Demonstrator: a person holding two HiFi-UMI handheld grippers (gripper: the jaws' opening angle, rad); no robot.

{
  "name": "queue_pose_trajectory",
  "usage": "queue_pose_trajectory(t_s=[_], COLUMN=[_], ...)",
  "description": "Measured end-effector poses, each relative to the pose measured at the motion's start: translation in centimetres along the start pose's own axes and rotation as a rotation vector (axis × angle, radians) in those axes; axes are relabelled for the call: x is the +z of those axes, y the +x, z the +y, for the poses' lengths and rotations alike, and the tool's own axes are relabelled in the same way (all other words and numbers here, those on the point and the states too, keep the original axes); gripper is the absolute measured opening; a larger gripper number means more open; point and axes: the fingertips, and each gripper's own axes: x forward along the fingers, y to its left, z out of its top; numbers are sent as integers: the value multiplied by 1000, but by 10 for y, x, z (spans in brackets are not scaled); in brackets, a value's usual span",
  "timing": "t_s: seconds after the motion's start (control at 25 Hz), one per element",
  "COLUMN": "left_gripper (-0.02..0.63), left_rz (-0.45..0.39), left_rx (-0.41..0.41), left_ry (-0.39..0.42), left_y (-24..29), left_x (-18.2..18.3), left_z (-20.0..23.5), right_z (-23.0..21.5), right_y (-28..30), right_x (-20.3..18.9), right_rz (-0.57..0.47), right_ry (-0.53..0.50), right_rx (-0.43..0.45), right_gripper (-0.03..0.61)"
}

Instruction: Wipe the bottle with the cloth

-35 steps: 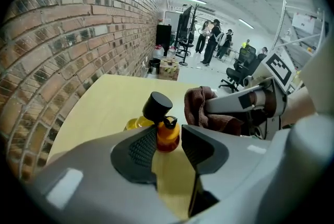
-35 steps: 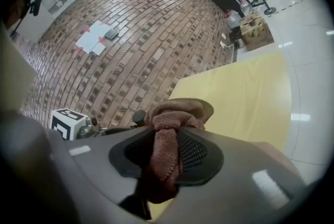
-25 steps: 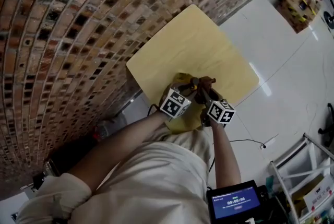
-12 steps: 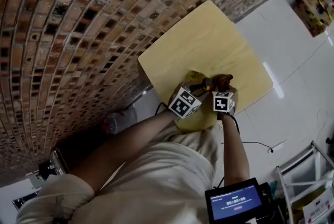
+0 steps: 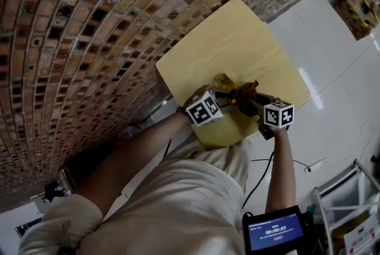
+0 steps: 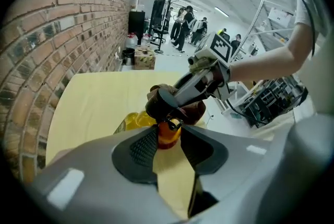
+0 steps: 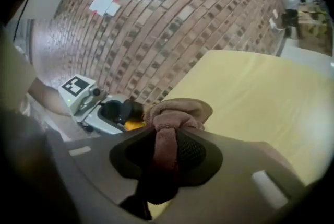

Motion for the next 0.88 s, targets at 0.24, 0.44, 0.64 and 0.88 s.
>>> queue_pose_trajectory(t_s=[0.24, 0.44, 0.64, 0.88], left_gripper=[153, 153, 155, 160], left_rz=[10, 36, 30, 14], left_rx=[-15, -12, -11, 14], left_ry=[12, 66, 15, -125], left_y=[-2, 3, 3, 4], left_x=[0, 0, 0, 1], left_z=[3, -2, 0, 0], right_z=[15, -27, -56, -78], right_y=[32, 57, 78, 27], right_x=[26, 2, -24, -27], right_rz=[39, 308, 491, 232], right_ry=[21, -56, -228, -15], right_rx=[63, -96, -233, -435], right_gripper=[102, 98, 97, 98])
